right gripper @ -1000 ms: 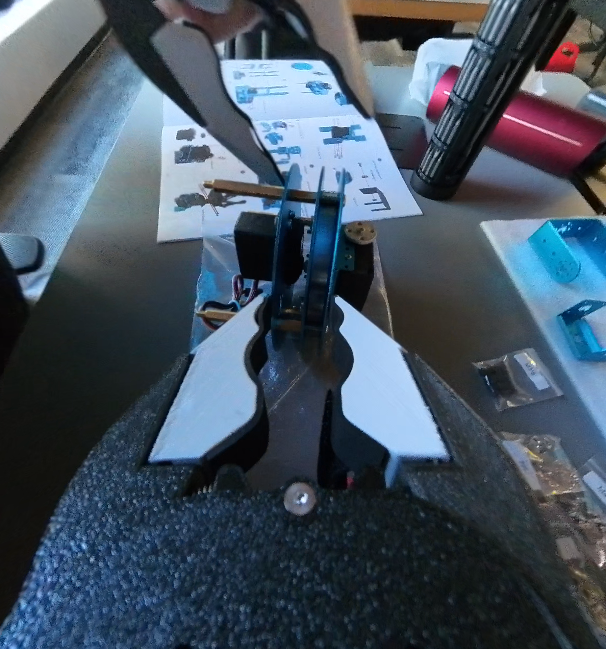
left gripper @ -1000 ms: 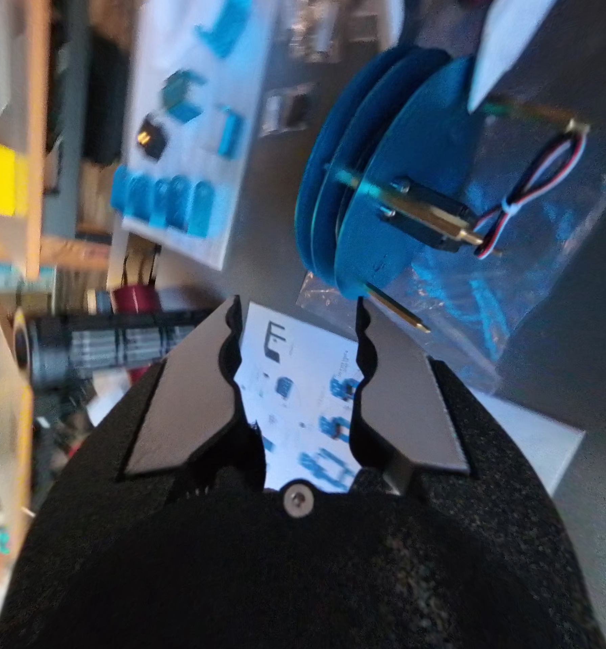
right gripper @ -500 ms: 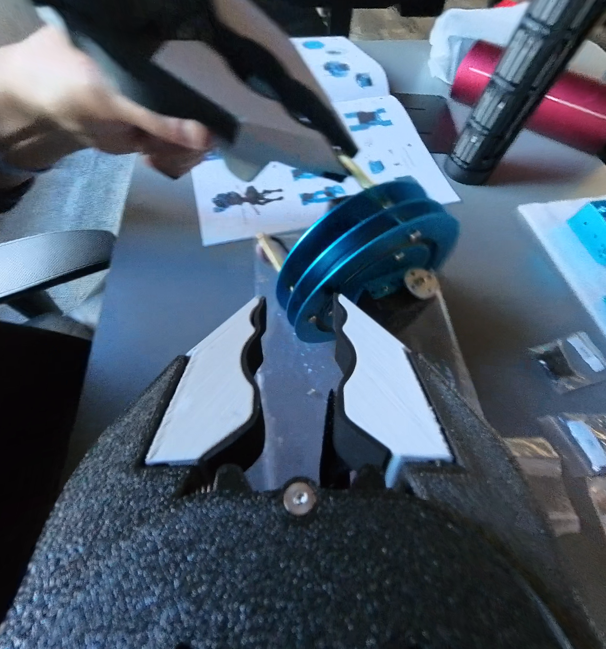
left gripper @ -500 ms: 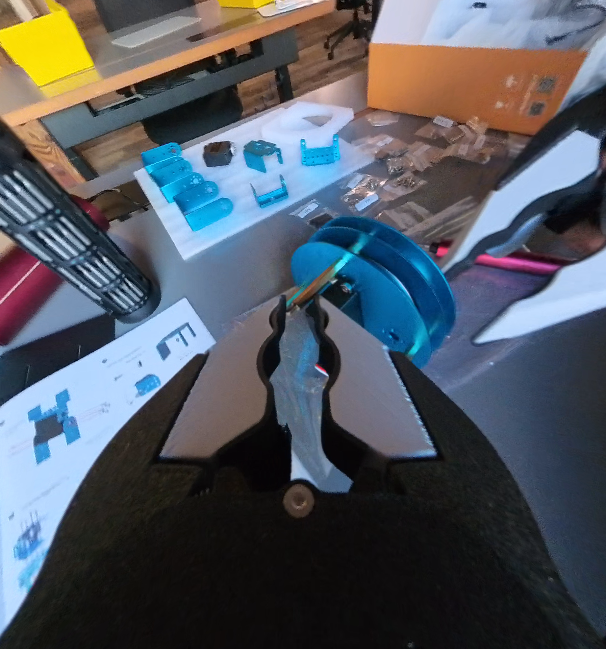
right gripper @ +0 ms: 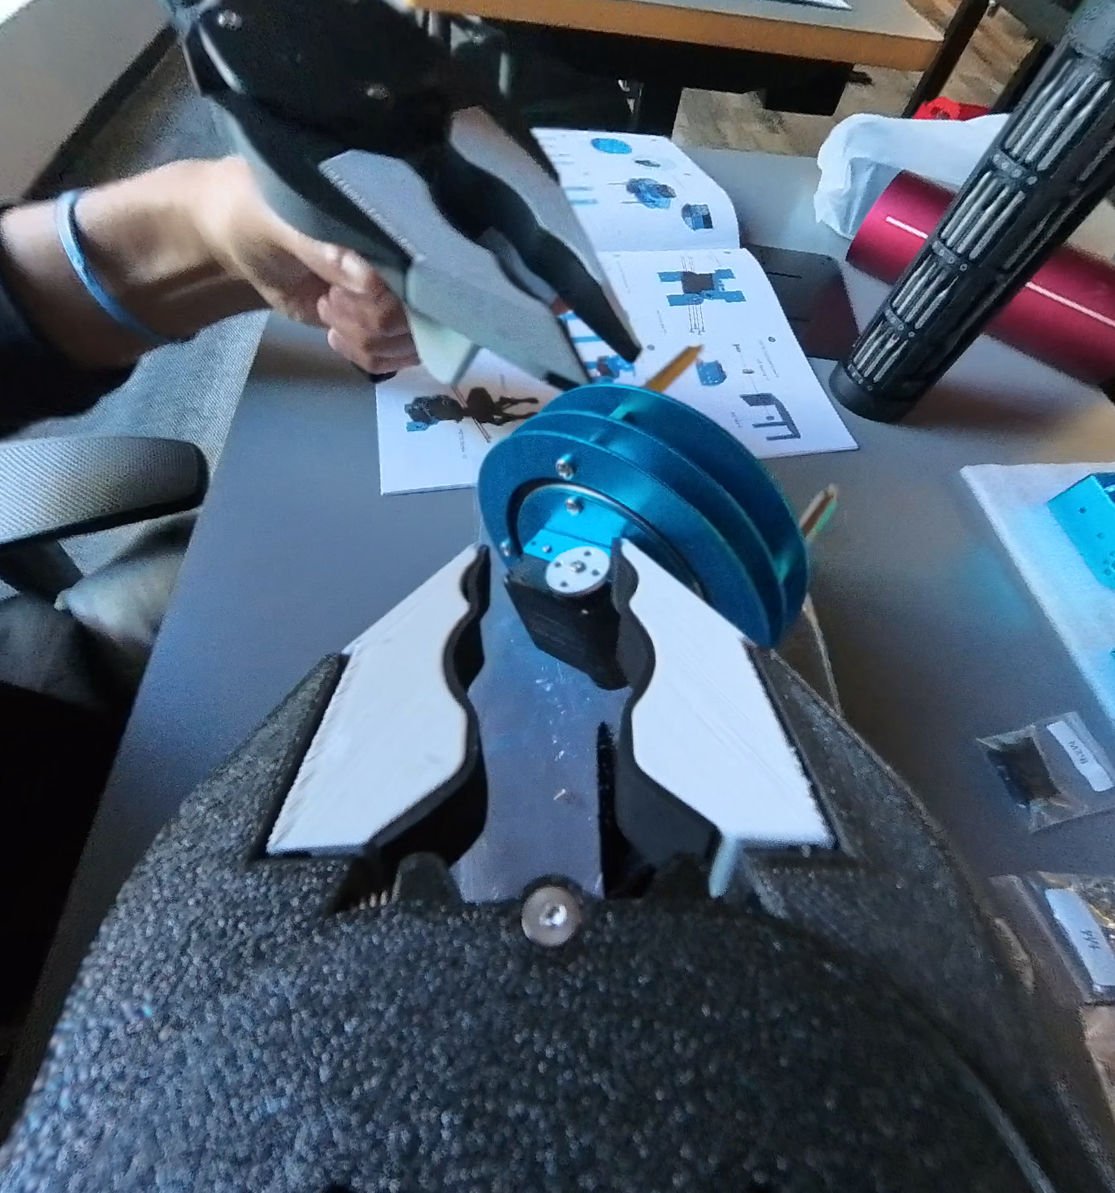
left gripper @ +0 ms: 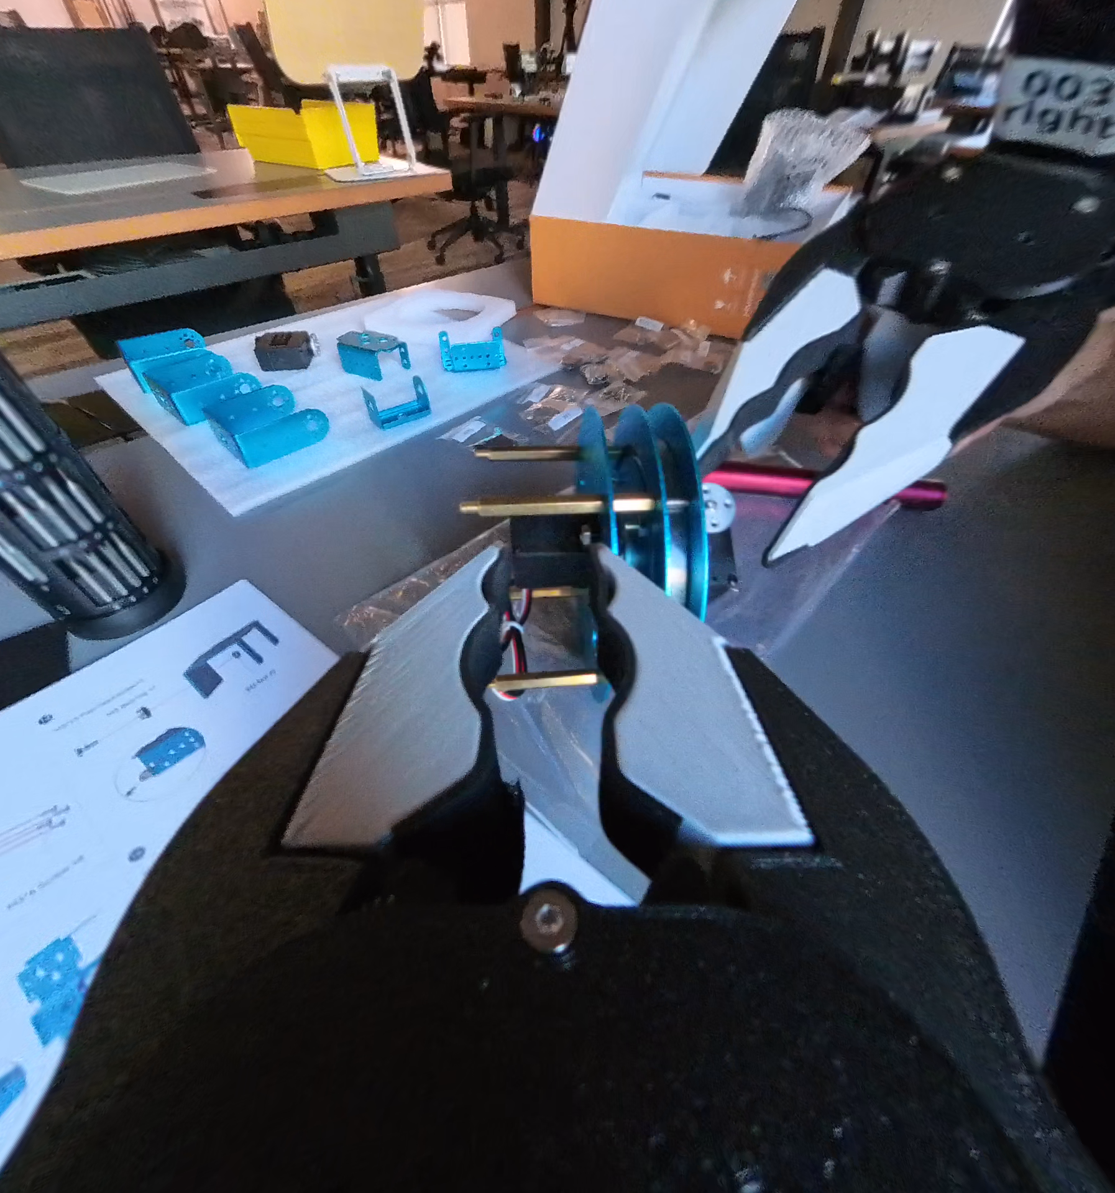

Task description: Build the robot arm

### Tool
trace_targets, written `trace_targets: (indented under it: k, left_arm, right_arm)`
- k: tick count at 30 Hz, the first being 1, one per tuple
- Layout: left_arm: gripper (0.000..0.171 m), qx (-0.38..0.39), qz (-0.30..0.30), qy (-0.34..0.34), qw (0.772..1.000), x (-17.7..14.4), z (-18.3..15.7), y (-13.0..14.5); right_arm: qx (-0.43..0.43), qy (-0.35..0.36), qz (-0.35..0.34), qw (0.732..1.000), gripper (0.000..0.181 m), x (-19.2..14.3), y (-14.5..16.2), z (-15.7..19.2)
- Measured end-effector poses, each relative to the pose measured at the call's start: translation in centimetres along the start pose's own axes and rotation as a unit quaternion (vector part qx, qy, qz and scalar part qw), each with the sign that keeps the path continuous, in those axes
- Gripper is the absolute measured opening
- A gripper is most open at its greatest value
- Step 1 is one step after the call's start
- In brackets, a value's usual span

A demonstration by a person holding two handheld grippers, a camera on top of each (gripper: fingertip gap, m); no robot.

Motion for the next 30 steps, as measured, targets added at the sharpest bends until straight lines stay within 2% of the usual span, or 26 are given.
trace_targets:
  k: [3,4,5,7,9,11,12,15,19,21,22,23,25,26,30]
  left_arm:
    - [0.039,-0.046,0.004,0.005,0.999,-1.0,0.3,0.8]
    - [0.057,-0.060,0.007,0.010,0.998,-1.3,0.0,1.1]
    - [0.066,-0.071,0.005,0.012,0.997,-1.6,-0.6,1.2]
    - [0.071,-0.067,-0.003,0.011,0.998,-2.4,-2.2,1.7]
    - [0.074,-0.036,0.002,-0.020,0.999,-2.6,-3.4,2.3]
    - [0.072,0.008,0.012,-0.063,0.998,-2.1,-3.9,2.5]
    - [0.066,0.028,0.013,-0.071,0.997,-1.8,-4.1,2.3]
    - [0.062,0.061,0.033,-0.060,0.996,-0.5,-4.3,2.0]
    - [0.040,0.065,0.037,-0.045,0.996,1.3,-4.3,2.0]
    - [0.035,0.072,0.034,-0.040,0.996,1.7,-4.4,2.0]
    - [0.034,0.069,0.034,-0.037,0.996,1.7,-4.4,2.0]
    - [0.034,0.064,0.035,-0.036,0.997,1.8,-4.3,2.0]
    - [0.034,0.059,0.035,-0.037,0.997,1.8,-4.1,2.0]
    - [0.034,0.061,0.034,-0.039,0.997,1.8,-4.1,1.9]
    - [0.034,0.072,0.022,-0.059,0.995,1.8,-4.3,1.8]
  right_arm:
    - [0.014,-0.012,-0.011,1.000,0.038,-0.1,0.0,-0.3]
    - [0.013,-0.013,-0.011,1.000,0.038,-0.1,0.1,-0.3]
    - [0.009,-0.012,-0.011,1.000,0.037,-0.1,0.1,-0.4]
    - [-0.003,-0.004,-0.007,1.000,0.037,-0.1,0.1,-0.4]
    - [-0.012,0.000,-0.002,1.000,0.038,-0.1,0.2,-0.3]
    - [-0.020,0.002,0.002,1.000,0.040,-0.1,0.2,-0.2]
    - [-0.024,0.003,0.006,1.000,0.041,-0.1,0.2,-0.2]
    - [-0.030,0.009,0.020,0.999,0.044,-0.4,0.2,-0.3]
    - [-0.027,-0.021,0.017,0.999,0.043,-1.6,0.4,0.0]
    - [-0.045,-0.017,0.031,0.998,0.035,-2.6,0.7,-0.4]
    - [-0.056,-0.009,0.038,0.998,0.024,-3.4,0.9,-0.8]
    - [-0.062,-0.014,0.058,0.996,0.015,-4.0,1.4,-1.2]
    - [-0.044,-0.063,0.134,0.988,0.026,-4.3,3.2,-1.8]
    - [-0.036,-0.093,0.162,0.982,0.024,-4.1,4.2,-1.8]
    - [-0.048,-0.130,0.192,0.972,0.016,-2.4,6.4,-2.2]
Point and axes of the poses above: each gripper's, where its closed fingertips meet, x out along the fingers, y out of its underside, z = x × y across the jaws, the point moved 9 cm from there along -x, back along the fingers, and after that the axes turned 13 degrees about -y, right-handed, at the moved point
